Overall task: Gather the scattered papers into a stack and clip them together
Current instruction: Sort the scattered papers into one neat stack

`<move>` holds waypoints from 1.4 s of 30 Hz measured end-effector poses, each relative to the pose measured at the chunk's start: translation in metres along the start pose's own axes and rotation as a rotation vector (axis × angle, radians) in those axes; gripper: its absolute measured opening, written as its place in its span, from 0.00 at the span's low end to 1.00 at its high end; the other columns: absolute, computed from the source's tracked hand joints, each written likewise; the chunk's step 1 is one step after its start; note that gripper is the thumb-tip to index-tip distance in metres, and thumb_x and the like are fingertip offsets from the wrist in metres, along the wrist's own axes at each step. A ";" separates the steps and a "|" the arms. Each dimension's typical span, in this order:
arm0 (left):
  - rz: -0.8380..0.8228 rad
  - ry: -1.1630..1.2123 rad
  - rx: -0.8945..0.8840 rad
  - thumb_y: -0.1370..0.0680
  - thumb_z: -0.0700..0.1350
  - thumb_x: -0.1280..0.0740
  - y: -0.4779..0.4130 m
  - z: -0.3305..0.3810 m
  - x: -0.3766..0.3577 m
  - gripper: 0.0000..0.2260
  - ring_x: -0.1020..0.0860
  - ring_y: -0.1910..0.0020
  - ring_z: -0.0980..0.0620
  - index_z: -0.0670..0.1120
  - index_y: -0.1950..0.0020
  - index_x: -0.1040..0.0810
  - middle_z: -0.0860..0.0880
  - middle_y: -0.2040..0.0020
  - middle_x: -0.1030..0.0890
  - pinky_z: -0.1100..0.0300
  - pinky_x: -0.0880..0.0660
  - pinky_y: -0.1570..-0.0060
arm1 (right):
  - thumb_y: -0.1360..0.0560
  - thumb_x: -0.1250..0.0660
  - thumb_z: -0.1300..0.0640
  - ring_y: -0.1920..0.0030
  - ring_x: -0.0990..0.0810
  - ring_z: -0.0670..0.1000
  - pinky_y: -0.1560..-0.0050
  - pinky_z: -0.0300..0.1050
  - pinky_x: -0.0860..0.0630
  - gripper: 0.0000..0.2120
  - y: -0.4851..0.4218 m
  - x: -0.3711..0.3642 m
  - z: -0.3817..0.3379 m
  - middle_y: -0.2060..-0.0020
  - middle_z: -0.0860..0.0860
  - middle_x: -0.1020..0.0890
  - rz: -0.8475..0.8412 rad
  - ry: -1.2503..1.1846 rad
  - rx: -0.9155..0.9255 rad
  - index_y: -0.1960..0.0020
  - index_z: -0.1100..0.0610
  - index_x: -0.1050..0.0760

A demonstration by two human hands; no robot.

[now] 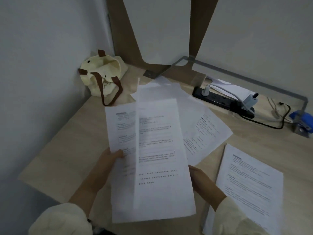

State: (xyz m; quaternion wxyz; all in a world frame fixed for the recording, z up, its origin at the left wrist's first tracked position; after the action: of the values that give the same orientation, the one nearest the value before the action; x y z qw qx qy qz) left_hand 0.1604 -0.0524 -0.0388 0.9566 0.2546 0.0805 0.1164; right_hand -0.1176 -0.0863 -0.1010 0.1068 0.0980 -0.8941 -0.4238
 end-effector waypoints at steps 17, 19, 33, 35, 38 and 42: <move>0.200 -0.045 0.122 0.35 0.46 0.28 -0.018 -0.027 -0.001 0.23 0.19 0.49 0.47 0.43 0.41 0.23 0.44 0.43 0.19 0.55 0.23 0.50 | 0.25 0.39 0.66 0.52 0.17 0.54 0.47 0.50 0.22 0.13 0.036 -0.024 -0.057 0.52 0.53 0.15 -0.098 -0.027 0.309 0.50 0.52 0.20; 0.071 0.070 0.092 0.31 0.41 0.31 -0.018 -0.006 -0.014 0.17 0.18 0.50 0.50 0.45 0.42 0.22 0.46 0.44 0.18 0.59 0.24 0.54 | 0.25 0.38 0.66 0.50 0.17 0.54 0.47 0.50 0.22 0.13 0.048 -0.013 -0.074 0.52 0.52 0.15 -0.109 -0.086 0.369 0.48 0.52 0.20; 0.112 -0.070 -0.399 0.32 0.40 0.35 0.013 0.098 -0.042 0.15 0.19 0.54 0.61 0.49 0.46 0.21 0.59 0.55 0.15 0.72 0.25 0.62 | 0.25 0.37 0.62 0.51 0.18 0.41 0.56 0.33 0.22 0.11 0.078 0.006 -0.129 0.51 0.43 0.17 0.042 -0.137 0.622 0.46 0.49 0.23; 0.132 -0.082 -0.400 0.30 0.38 0.34 0.015 0.094 -0.043 0.14 0.19 0.54 0.62 0.49 0.47 0.21 0.59 0.54 0.16 0.72 0.25 0.61 | 0.25 0.36 0.59 0.50 0.18 0.42 0.54 0.37 0.23 0.11 0.078 0.002 -0.126 0.51 0.43 0.16 0.060 -0.162 0.619 0.45 0.49 0.23; 0.196 -0.060 -0.409 0.26 0.30 0.38 0.021 0.092 -0.038 0.15 0.20 0.58 0.66 0.48 0.48 0.22 0.62 0.58 0.16 0.73 0.26 0.62 | 0.25 0.36 0.60 0.50 0.18 0.45 0.52 0.39 0.24 0.11 0.080 0.004 -0.121 0.50 0.45 0.16 0.094 -0.239 0.618 0.47 0.49 0.22; 0.175 -0.134 -0.290 0.25 0.33 0.39 0.017 0.074 -0.043 0.16 0.21 0.56 0.68 0.54 0.49 0.23 0.62 0.58 0.17 0.75 0.28 0.63 | 0.24 0.40 0.64 0.44 0.23 0.49 0.46 0.43 0.28 0.14 0.069 -0.002 -0.100 0.46 0.47 0.19 0.079 -0.204 0.515 0.44 0.49 0.25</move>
State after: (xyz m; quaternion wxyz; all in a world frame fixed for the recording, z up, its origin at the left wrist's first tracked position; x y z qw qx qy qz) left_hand 0.1322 -0.0839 0.0378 0.9727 0.1273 -0.0235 0.1926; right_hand -0.0945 -0.1169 0.0145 0.0043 0.0438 -0.9816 -0.1860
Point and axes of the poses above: each hand's wrist, its own y-axis away from the middle knuckle, its own x-axis out of the back of the hand, z = x × y, the point moved 8 cm from there along -y, towards the middle knuckle
